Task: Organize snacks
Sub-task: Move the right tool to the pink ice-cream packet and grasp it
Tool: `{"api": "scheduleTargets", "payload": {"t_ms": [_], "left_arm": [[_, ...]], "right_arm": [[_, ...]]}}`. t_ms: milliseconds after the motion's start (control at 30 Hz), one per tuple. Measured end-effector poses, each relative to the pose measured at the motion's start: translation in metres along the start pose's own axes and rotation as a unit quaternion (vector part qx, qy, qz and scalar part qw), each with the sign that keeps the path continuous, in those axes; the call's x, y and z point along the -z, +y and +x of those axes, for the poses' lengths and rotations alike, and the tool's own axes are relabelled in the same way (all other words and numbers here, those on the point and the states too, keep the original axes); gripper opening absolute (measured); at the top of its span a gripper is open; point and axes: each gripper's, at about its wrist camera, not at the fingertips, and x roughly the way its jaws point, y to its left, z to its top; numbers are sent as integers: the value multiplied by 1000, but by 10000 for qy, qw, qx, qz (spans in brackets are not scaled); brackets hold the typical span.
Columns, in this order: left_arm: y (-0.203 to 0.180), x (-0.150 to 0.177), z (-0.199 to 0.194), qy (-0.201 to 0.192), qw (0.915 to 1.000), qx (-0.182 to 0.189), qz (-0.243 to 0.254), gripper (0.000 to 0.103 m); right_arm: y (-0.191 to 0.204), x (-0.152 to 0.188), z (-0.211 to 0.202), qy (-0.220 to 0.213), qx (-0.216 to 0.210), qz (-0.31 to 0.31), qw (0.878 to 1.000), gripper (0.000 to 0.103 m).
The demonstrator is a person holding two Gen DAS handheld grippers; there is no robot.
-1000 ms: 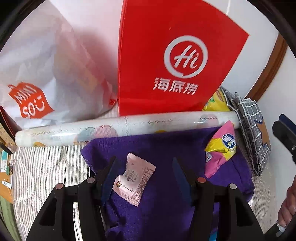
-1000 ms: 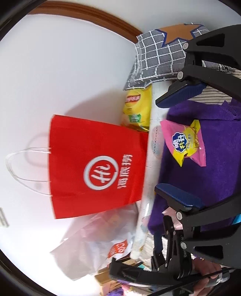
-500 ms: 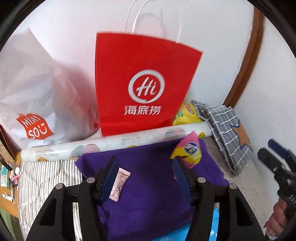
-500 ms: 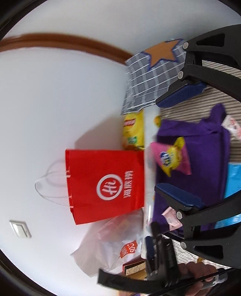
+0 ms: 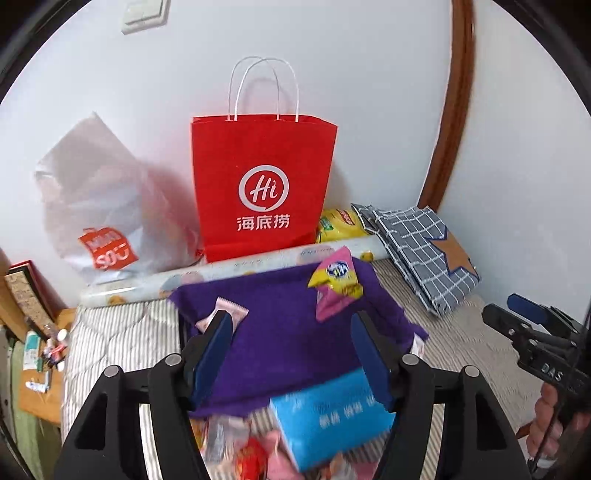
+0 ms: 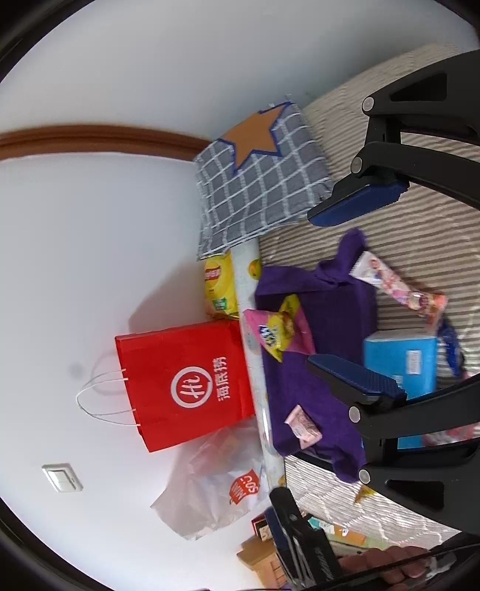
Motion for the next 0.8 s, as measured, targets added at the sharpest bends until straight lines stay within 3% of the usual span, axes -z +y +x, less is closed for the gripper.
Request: {"api": "scheduleTargets", "payload": {"t_ms": [400,600,800], "left_arm": [[-1,59,-51,-8,9994,-289,-202,65],[3,88,-52,163,9986,-380,-322,65],[22,120,-33,568,9953,-536,-569,65]], "right_arm": [[-7,60,-13,263,-13,2,9997,71],[0,82,-12,255,188,-210,9993,60],[-6,104,4,467,60,-116,9988,49]]}}
